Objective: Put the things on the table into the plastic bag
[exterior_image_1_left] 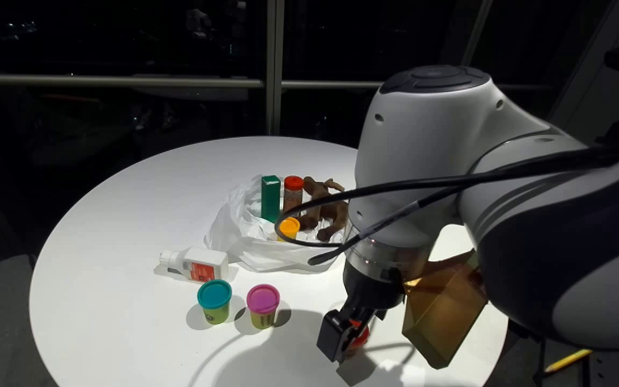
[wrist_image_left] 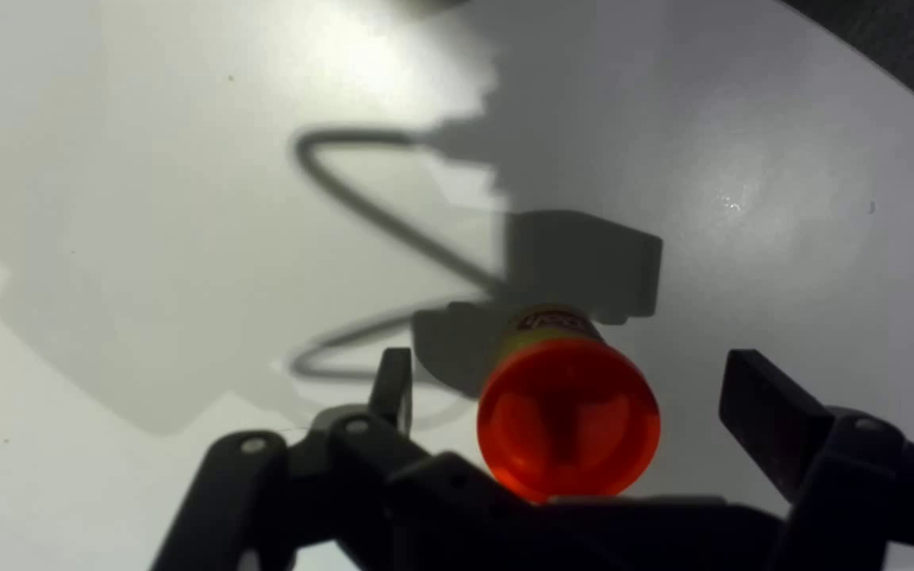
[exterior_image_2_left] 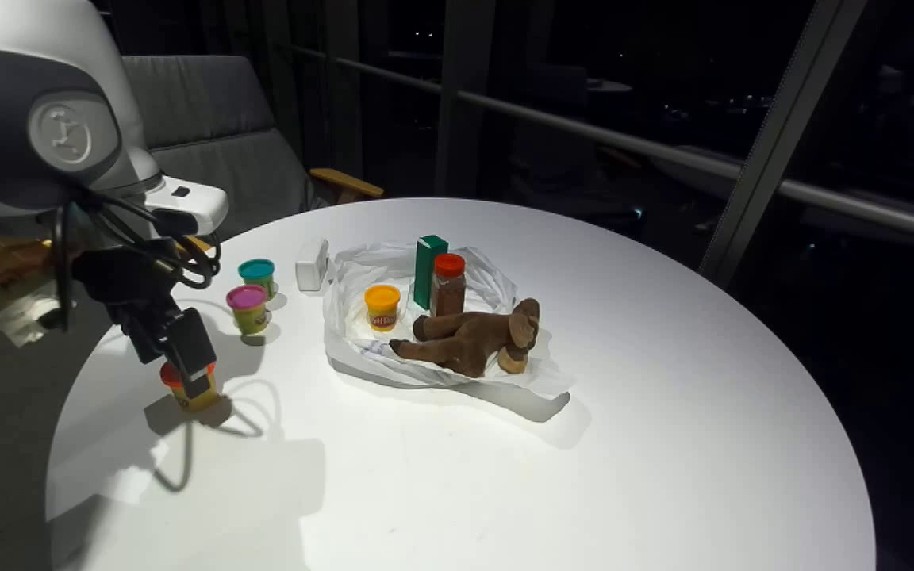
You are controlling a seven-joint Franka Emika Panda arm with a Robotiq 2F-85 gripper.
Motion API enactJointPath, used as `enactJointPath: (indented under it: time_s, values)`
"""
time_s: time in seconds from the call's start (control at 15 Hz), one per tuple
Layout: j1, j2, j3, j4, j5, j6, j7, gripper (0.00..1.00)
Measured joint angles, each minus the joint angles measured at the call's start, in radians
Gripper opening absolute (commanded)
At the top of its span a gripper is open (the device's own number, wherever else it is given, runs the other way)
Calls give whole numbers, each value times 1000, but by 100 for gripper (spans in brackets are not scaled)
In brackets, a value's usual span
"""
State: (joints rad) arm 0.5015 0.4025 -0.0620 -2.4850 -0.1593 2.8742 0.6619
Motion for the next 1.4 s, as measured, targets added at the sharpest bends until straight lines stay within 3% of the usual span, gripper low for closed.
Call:
enactJointPath:
  time_s: [0.13,0.2,0.27,0.67,1.13,1.4]
  values:
    - [10,20,-14,20,-1,0,0,100]
    - [13,29,-18,28,-1,0,0,75]
    - [13,38,-21,35,-1,0,0,74]
    - [14,62,-26,57,-1,0,0,29]
    - [55,28,-79,52,-1,-8,34,24]
    - [36,-51,-80,94,-1,-121,35,24]
